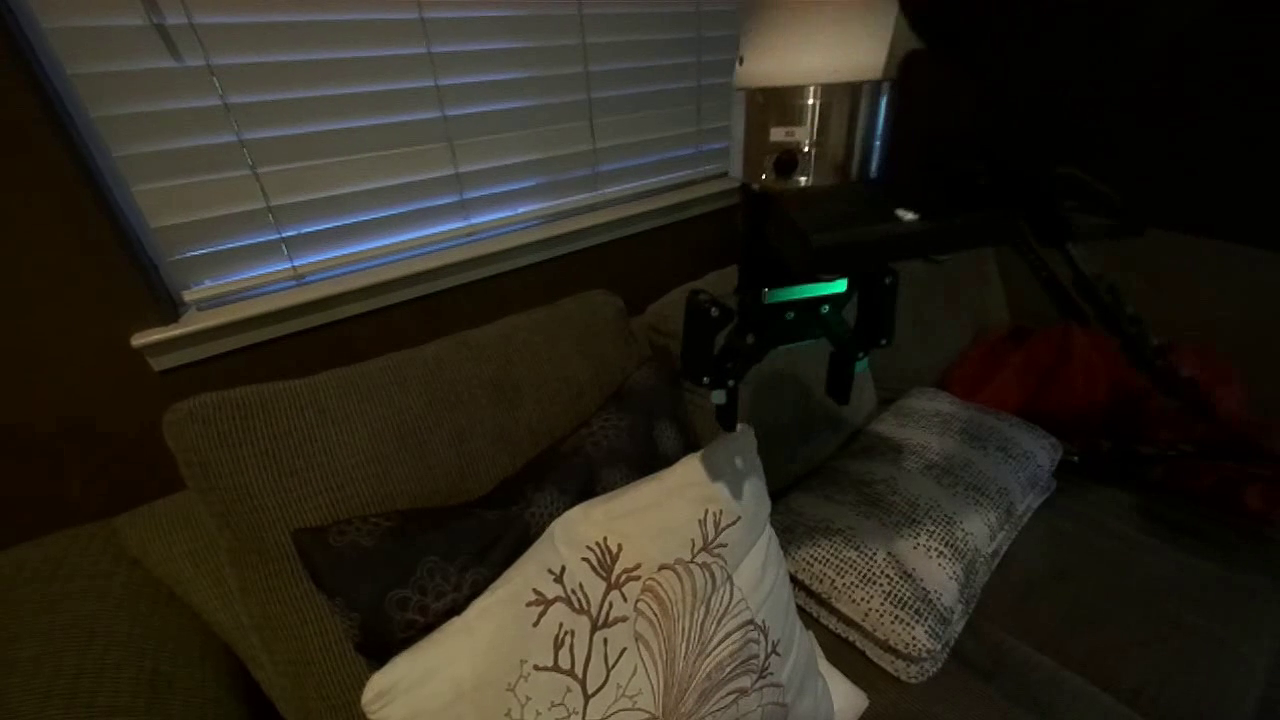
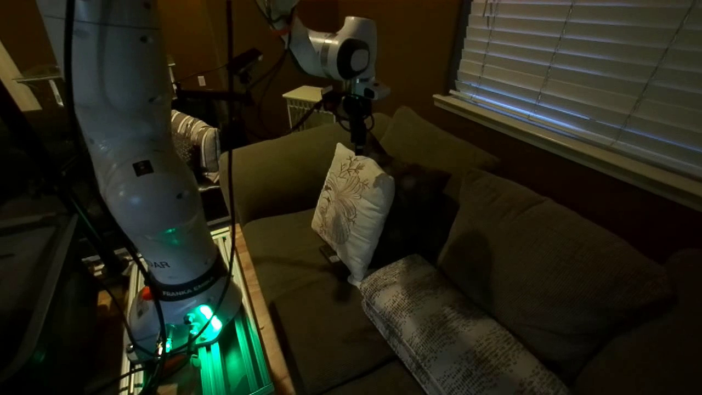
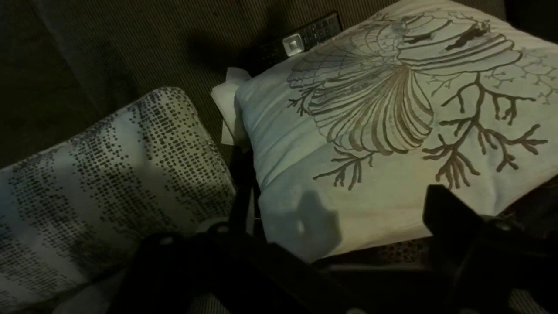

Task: Put the black and white pillow on the white pillows

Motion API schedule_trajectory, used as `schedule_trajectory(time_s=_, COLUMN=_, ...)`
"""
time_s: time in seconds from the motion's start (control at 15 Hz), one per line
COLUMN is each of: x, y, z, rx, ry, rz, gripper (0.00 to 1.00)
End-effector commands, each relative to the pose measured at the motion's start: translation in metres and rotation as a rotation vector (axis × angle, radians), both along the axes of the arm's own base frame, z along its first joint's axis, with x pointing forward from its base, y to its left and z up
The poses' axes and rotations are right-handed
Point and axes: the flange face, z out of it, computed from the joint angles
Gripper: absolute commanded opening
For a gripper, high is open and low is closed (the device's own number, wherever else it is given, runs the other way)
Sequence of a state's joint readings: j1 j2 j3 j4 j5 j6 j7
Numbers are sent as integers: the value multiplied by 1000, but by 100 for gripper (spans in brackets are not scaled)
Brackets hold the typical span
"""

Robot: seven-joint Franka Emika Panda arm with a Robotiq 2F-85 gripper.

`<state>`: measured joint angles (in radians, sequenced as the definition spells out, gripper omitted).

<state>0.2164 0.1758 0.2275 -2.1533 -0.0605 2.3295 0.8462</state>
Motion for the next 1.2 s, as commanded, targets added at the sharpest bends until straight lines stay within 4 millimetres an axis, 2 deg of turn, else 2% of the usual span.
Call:
schedule_trajectory(time_s=0.0, x=24, y=17, z=-21, rx=-2, ry=-47, rz=-24, gripper=100)
schedule_trajectory(time_s=0.27, x=42, y=26, z=-37, rx=6, ry=-40, rz=-62, gripper=100)
schedule_trajectory(time_s=0.6, x=61, y=34, z=-40, rx=10, ry=-51, rz=-146, gripper=100)
schedule_trajectory(time_s=0.67, x=51, y=25, z=-39, rx=16, ry=-35, rz=-116, gripper=100)
schedule_trajectory(time_s=1.13, x=53, y=25, z=-40, rx=16, ry=-36, rz=-118, gripper=100)
